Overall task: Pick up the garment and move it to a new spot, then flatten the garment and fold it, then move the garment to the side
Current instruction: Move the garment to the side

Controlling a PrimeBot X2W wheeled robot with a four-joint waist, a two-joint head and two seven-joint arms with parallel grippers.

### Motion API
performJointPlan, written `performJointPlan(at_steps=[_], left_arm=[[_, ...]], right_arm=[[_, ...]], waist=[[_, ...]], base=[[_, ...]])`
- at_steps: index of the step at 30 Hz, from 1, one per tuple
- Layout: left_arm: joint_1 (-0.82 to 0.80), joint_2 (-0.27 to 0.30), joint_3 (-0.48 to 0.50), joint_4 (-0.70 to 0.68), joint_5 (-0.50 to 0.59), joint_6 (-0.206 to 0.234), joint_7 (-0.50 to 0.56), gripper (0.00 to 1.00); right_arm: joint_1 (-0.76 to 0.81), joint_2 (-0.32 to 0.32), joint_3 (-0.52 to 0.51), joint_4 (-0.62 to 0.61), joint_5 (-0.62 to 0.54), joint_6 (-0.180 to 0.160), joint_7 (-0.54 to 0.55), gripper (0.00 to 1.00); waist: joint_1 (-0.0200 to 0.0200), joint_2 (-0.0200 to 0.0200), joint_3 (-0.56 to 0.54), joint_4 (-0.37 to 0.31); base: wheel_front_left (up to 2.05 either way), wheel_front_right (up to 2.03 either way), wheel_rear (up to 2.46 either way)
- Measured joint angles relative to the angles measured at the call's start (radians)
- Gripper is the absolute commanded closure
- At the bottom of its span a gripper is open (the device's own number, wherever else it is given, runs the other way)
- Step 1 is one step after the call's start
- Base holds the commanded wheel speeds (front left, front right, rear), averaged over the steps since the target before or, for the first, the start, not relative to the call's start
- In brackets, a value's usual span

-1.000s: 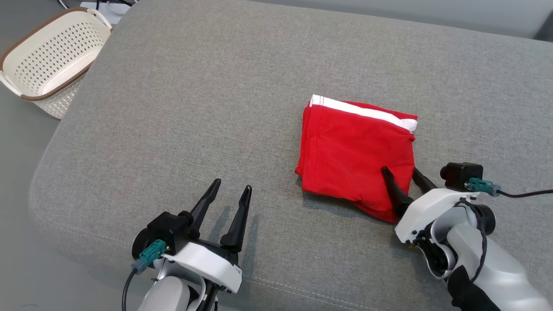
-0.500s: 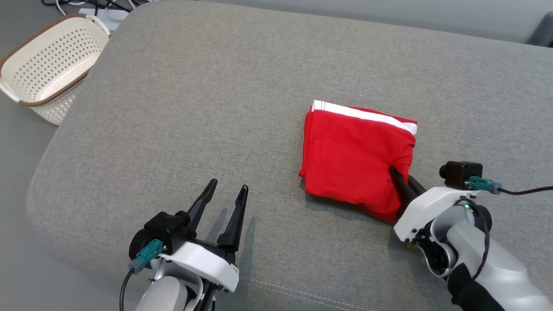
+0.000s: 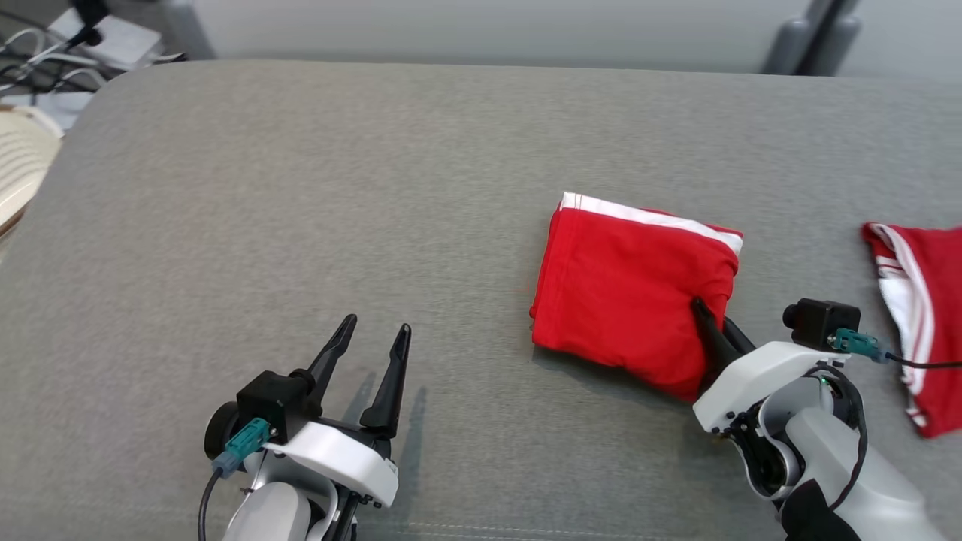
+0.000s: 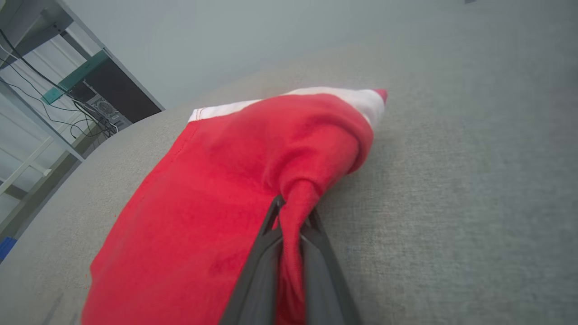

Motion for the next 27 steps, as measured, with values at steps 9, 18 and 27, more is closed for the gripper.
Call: performJointPlan(at_steps=[9,18,27], left_arm=[[0.000,0.000,0.027,0.005,0.034,-0.008,0.000,0.00],[0.000,0.001,0.053,0.011,0.071,-0.009,0.000,0.00],[-0.005,0.000,0.072,0.011,0.089,-0.012,0.000,0.00]], right_arm=[[0.043,0.016,-0.030,-0.021,0.001,0.000,0.000,1.00],[0.063,0.041,-0.007,-0.047,0.016,0.000,0.000,1.00],[0.070,0.043,0.007,-0.063,0.041,0.000,0.000,1.00]], waist=[[-0.0001,0.0000,-0.015,-0.166],[0.0000,0.0000,-0.016,-0.342],[0.0000,0.0000,0.019,-0.472]], base=[[0.00,0.00,0.00],[0.00,0.00,0.00],[0.00,0.00,0.00]])
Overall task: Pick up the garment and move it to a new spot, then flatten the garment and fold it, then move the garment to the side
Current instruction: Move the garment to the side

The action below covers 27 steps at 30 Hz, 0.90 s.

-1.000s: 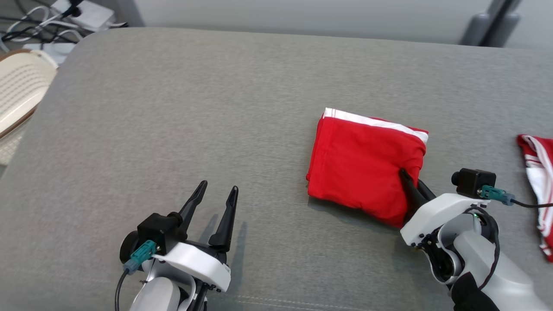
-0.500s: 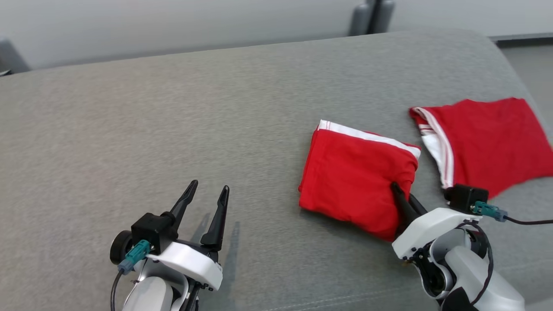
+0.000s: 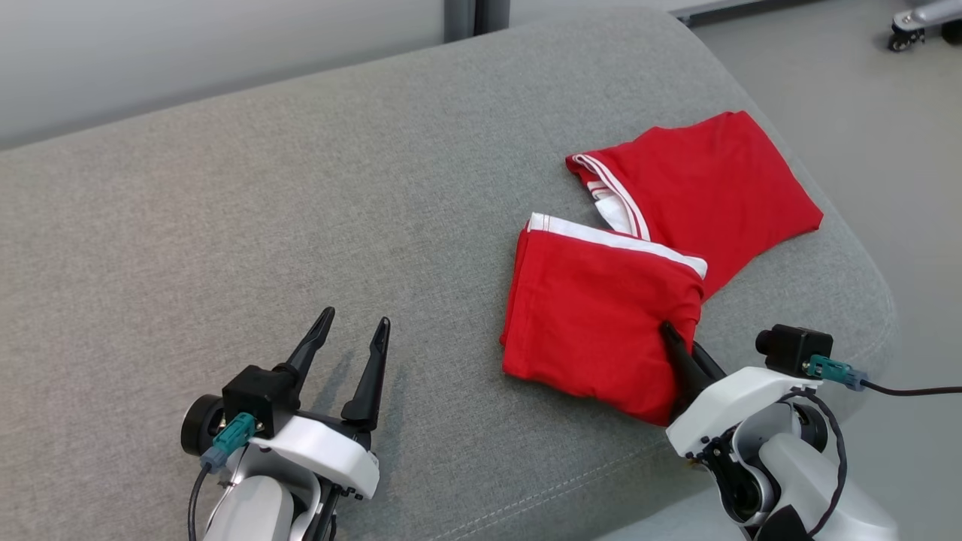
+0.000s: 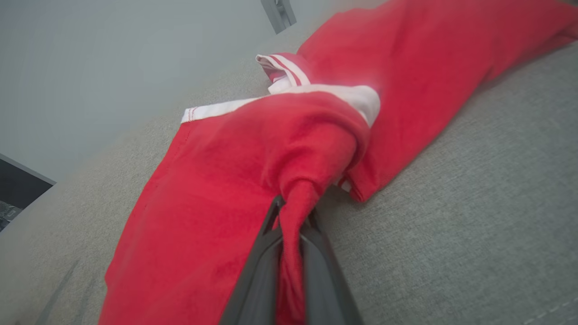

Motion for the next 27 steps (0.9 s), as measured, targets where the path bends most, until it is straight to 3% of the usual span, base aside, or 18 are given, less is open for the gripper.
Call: performJointPlan(at_steps=[5,12,18,27], left_arm=[[-0.007,0.001,-0.003,0.001,0.005,0.000,0.000,0.00],[-0.025,0.001,-0.008,0.001,0.005,0.000,0.000,0.00],[-0.025,0.002,-0.008,-0.003,0.005,0.000,0.000,0.00],[-0.033,0.002,-0.012,-0.022,0.005,0.000,0.000,0.00]], right_arm=[[-0.001,0.000,-0.004,-0.007,0.004,0.000,0.000,1.00],[-0.085,-0.038,-0.002,-0.027,-0.044,0.000,0.000,1.00],[-0.218,-0.118,0.023,-0.031,-0.073,0.000,0.000,1.00],[-0.381,-0.246,0.066,0.093,-0.080,0.000,0.021,1.00]], waist=[[0.0000,0.0000,0.035,-0.008],[0.0000,0.0000,0.055,0.032],[0.0000,0.0000,0.069,0.073],[0.0000,0.0000,0.098,0.128]], base=[[0.00,0.00,0.00],[0.00,0.00,0.00],[0.00,0.00,0.00],[0.00,0.00,0.00]])
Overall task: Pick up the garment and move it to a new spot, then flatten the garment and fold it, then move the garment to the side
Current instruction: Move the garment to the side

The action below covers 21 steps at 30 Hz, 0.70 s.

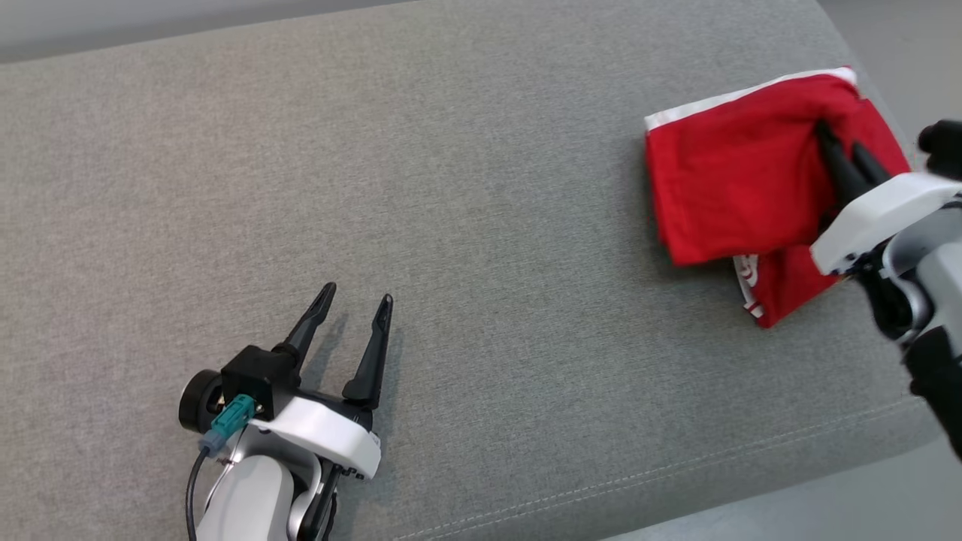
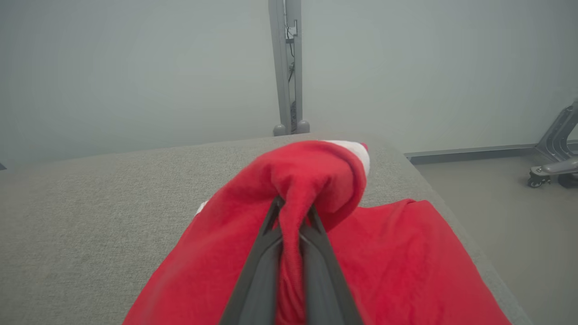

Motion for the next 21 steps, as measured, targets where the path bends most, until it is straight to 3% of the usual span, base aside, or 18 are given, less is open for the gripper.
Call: performJointPlan(at_steps=[14,15,16,21], left_arm=[[-0.034,0.000,-0.013,-0.012,0.005,0.000,0.000,0.00],[-0.036,0.000,-0.012,-0.014,0.007,0.000,0.000,0.00],[-0.037,0.000,-0.012,-0.015,0.010,0.000,0.000,0.00],[-0.037,0.000,-0.003,-0.016,0.028,0.000,0.000,0.00]], right_arm=[[-0.101,-0.058,0.028,0.264,-0.001,0.002,0.036,1.00],[-0.115,-0.063,0.023,0.293,-0.007,0.003,0.027,0.94],[-0.129,-0.067,0.014,0.320,-0.015,0.003,0.020,0.02],[-0.163,-0.078,-0.032,0.380,-0.038,0.003,-0.012,0.00]], waist=[[0.0000,-0.0001,0.044,0.075],[0.0000,0.0000,0.047,0.080],[0.0000,-0.0001,0.050,0.085],[0.0000,0.0000,0.054,0.102]], base=[[0.00,0.00,0.00],[0.00,0.00,0.00],[0.00,0.00,0.00],[0.00,0.00,0.00]])
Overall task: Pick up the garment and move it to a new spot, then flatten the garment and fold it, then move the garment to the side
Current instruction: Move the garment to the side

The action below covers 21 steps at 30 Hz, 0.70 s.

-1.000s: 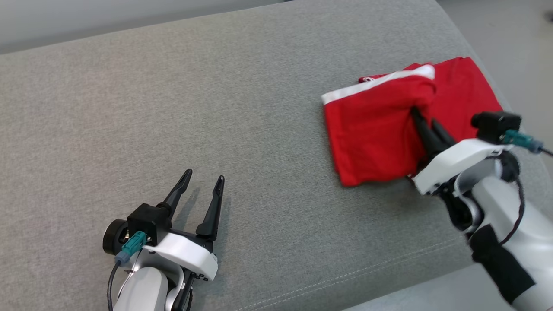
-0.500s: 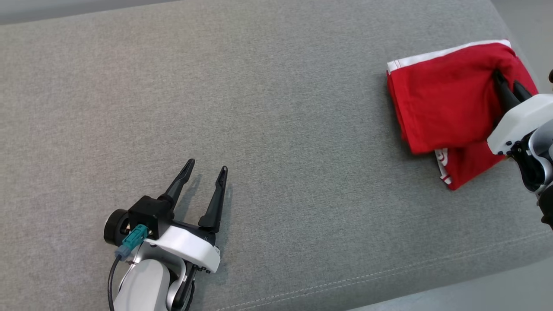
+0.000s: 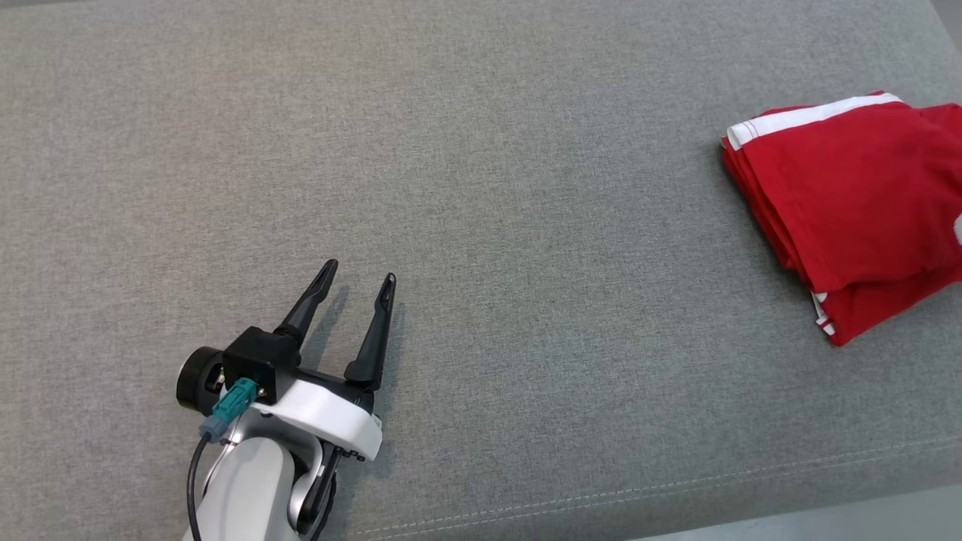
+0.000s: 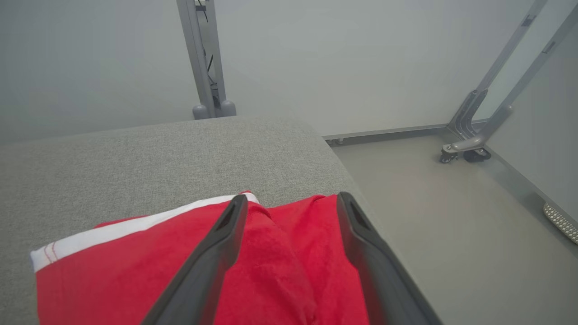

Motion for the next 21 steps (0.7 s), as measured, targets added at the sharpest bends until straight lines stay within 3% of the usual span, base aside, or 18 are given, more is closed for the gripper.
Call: performJointPlan(at_steps=[4,8,16,21], left_arm=[[0.000,0.000,0.013,-0.005,0.010,0.000,0.000,0.00],[0.003,0.000,0.037,-0.006,0.016,0.000,0.000,0.00],[0.041,-0.001,0.061,-0.005,0.016,0.015,0.000,0.00],[0.078,-0.002,0.064,-0.006,0.016,0.046,0.000,0.00]], right_arm=[[-0.016,-0.026,-0.086,0.008,-0.054,0.000,-0.008,0.00],[0.001,-0.028,-0.240,-0.138,-0.190,0.000,-0.009,0.00],[0.250,0.103,-0.489,-0.413,-0.414,0.000,-0.009,0.00],[0.405,0.186,-0.566,-0.525,-0.484,0.000,-0.009,0.00]], waist=[[0.0000,0.0000,-0.008,0.012],[0.0000,0.0000,-0.034,0.018],[0.0000,0.0000,-0.101,0.031],[0.0000,0.0000,-0.152,0.049]], base=[[0.00,0.00,0.00],[0.00,0.00,0.00],[0.00,0.00,0.00],[0.00,0.00,0.00]])
